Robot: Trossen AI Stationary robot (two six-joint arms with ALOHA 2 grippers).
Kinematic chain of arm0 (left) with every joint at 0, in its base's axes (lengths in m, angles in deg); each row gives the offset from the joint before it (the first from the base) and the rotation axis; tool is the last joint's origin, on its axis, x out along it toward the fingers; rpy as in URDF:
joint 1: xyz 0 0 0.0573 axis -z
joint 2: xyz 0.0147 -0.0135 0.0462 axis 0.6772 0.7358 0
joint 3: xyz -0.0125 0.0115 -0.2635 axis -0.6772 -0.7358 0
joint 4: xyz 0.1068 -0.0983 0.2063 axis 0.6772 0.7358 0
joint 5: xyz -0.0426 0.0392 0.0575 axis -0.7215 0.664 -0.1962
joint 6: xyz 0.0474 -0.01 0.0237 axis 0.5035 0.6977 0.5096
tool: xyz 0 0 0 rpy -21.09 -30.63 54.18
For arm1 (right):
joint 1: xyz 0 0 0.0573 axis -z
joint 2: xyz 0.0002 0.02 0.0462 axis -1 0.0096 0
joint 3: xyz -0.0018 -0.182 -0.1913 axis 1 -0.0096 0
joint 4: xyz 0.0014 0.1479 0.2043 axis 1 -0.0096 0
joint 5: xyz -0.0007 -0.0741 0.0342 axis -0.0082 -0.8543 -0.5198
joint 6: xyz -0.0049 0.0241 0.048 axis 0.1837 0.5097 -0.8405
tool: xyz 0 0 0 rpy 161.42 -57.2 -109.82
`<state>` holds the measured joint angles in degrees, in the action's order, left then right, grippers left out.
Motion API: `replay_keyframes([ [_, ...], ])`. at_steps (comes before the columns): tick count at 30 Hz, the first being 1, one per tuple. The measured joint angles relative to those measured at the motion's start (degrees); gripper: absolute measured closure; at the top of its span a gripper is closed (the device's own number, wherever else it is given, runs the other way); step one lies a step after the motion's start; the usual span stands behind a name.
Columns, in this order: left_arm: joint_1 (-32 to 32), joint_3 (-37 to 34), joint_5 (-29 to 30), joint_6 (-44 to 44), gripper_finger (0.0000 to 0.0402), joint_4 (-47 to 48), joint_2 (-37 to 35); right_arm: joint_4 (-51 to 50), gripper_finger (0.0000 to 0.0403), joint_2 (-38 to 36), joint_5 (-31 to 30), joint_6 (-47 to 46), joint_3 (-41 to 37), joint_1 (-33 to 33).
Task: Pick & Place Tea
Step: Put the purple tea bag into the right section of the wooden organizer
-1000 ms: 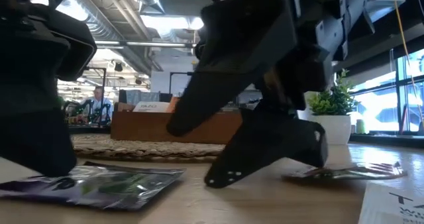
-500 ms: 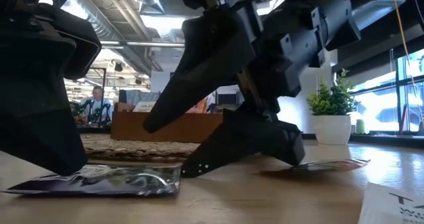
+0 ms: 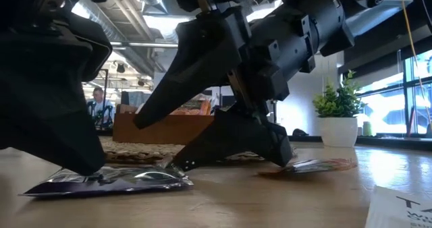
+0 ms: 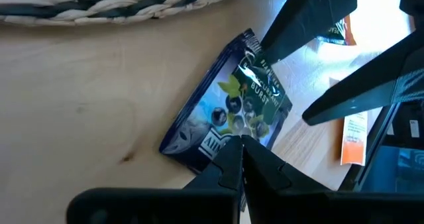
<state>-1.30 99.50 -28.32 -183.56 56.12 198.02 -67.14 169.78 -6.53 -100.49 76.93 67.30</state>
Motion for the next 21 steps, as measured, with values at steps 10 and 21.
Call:
replay_keyframes([
  [10,-0.22,0.02,-0.33,0.20,0.0400,0.00,0.00,-4.04,0.0219,-0.13,3.23,0.05,0.26,-0.11],
  [21,-0.20,0.02,-0.07,0.22,0.0400,0.00,0.00,-4.54,0.0323,-0.17,-0.06,2.71,0.15,-0.17],
])
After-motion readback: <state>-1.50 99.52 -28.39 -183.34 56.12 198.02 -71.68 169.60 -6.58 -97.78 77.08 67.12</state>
